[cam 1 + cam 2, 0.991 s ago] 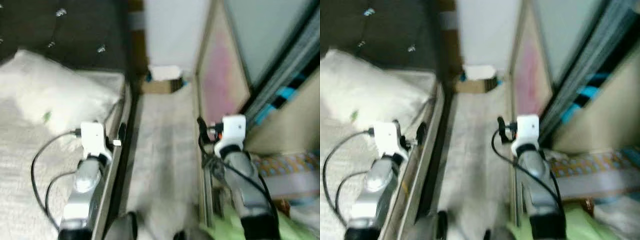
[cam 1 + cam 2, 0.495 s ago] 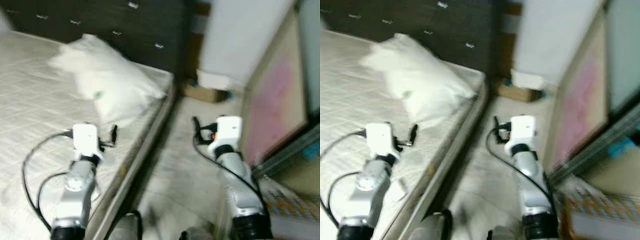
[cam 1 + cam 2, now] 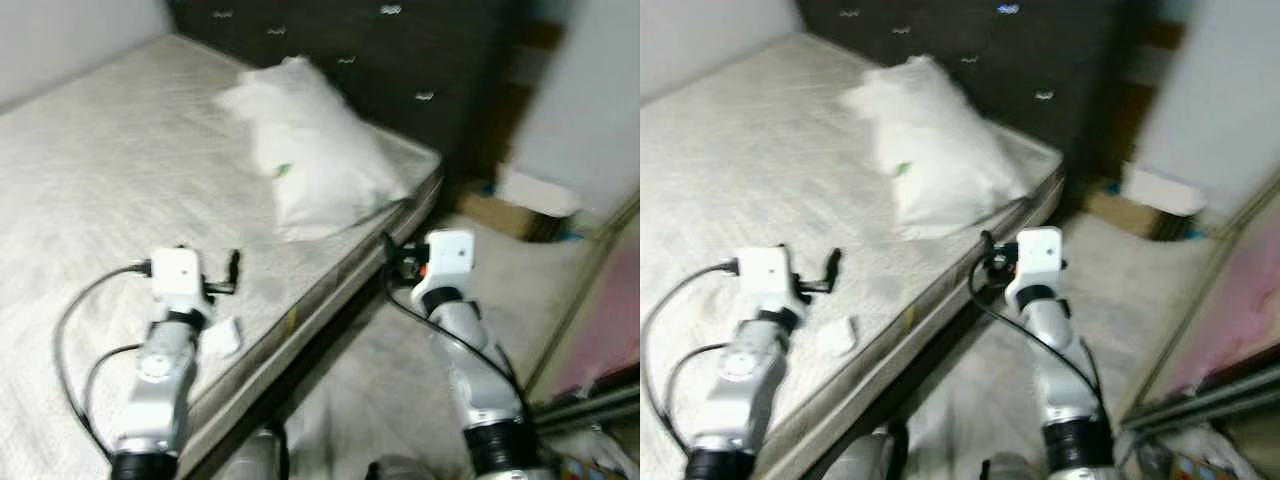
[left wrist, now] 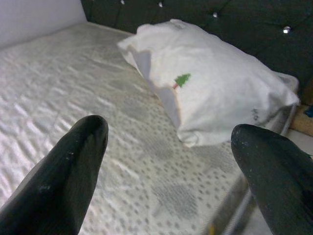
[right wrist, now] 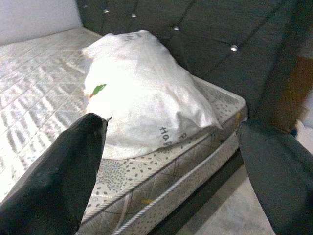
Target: Clean up the room
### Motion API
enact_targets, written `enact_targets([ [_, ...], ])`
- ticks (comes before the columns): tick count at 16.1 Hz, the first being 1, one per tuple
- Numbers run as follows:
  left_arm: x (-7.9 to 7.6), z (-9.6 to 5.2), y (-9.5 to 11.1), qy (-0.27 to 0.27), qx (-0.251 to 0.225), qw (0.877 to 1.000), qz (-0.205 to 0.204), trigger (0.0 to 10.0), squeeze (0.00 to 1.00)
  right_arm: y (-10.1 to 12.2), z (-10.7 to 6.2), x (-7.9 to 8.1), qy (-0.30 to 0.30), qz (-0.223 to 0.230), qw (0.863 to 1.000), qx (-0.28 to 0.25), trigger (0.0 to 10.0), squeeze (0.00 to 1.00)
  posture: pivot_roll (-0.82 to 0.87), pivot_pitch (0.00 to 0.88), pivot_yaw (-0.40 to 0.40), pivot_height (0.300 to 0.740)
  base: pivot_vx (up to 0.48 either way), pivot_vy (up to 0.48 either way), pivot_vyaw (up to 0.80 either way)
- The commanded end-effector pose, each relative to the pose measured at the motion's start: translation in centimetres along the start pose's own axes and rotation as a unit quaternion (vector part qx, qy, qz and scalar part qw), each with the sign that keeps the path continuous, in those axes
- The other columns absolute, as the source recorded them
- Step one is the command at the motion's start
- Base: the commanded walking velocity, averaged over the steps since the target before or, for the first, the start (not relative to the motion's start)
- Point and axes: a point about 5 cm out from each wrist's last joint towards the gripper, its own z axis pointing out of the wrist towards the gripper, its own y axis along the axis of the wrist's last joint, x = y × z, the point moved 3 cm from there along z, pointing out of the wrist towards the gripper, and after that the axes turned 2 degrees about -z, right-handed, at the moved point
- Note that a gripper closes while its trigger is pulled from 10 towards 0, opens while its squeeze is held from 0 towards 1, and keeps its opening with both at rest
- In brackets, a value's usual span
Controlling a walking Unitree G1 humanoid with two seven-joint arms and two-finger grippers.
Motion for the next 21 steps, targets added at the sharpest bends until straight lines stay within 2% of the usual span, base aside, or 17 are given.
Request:
enact_targets([
  [1,0.9,-0.2,0.2,0.01,-0.003,1.0,0.005,10.0,0.0,0.0,0.2,0.3,0.004,0.006,1.0,-0.001,10.0,0.0,0.03,0.154,0.01,0.74,0.0,0.0,0.79],
  [5,1.0,-0.1,0.5,0.016,-0.013,1.0,0.0,10.0,0.0,0.1,0.4,0.8,0.02,-0.001,1.0,-0.004,10.0,0.0,0.02,0.157,-0.006,0.74,0.0,0.0,0.79],
  [7,1.1,0.0,0.8,0.024,-0.021,0.999,0.011,10.0,0.0,0.4,0.6,1.1,0.027,0.0,1.0,-0.008,10.0,0.0,0.03,0.159,-0.011,0.74,0.0,0.0,0.79],
  [10,1.0,0.1,0.9,0.02,-0.016,1.0,-0.007,10.0,0.0,0.6,0.8,1.5,0.035,0.001,0.999,-0.011,10.0,0.0,0.03,0.169,-0.008,0.74,0.0,0.0,0.79],
  [14,0.7,0.3,1.1,0.015,-0.024,1.0,-0.007,10.0,0.0,0.9,1.1,2.0,0.042,0.005,0.999,-0.018,10.0,0.0,0.03,0.171,-0.009,0.74,0.0,0.0,0.79],
  [19,0.7,0.1,0.9,0.013,-0.02,1.0,-0.005,10.0,0.0,0.5,0.7,1.6,0.039,0.011,0.999,-0.014,10.0,0.0,0.02,0.176,-0.016,0.74,0.0,0.0,0.78],
  [21,0.4,0.0,0.7,0.006,-0.019,1.0,-0.01,10.0,0.0,0.5,0.5,1.1,0.032,0.018,0.999,-0.014,10.0,0.0,0.02,0.181,-0.018,0.74,0.0,0.0,0.0],
])
